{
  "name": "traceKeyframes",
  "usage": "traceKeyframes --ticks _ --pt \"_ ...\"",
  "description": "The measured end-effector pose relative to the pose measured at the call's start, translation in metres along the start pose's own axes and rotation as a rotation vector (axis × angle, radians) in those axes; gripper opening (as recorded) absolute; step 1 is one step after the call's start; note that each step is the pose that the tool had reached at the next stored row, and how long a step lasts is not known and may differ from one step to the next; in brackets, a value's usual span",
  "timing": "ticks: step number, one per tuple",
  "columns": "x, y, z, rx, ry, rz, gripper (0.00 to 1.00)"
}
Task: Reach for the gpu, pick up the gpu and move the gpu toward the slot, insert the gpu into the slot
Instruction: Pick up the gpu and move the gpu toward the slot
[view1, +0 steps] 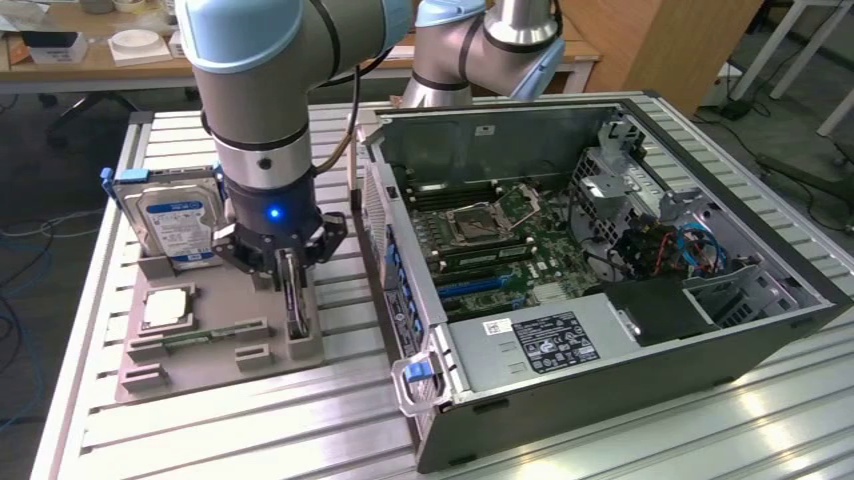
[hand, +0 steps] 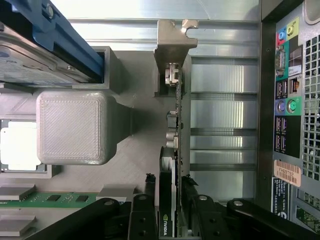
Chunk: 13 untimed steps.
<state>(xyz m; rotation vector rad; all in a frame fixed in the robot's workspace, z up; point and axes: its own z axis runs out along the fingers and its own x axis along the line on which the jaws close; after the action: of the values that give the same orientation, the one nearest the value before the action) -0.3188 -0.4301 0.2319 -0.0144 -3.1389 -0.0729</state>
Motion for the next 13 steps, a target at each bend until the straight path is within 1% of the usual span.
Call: traceKeyframes --ticks 1,2,13 --pt "0.0000 0.0000 0.0000 0.0000 0.0000 0.000 0.37" --pt "0.0000 0.0000 0.0000 0.0000 0.0001 0.000 0.30" --pt "-0.0013 0.0000 0.0002 -0.0001 0.0000 0.000 0.30"
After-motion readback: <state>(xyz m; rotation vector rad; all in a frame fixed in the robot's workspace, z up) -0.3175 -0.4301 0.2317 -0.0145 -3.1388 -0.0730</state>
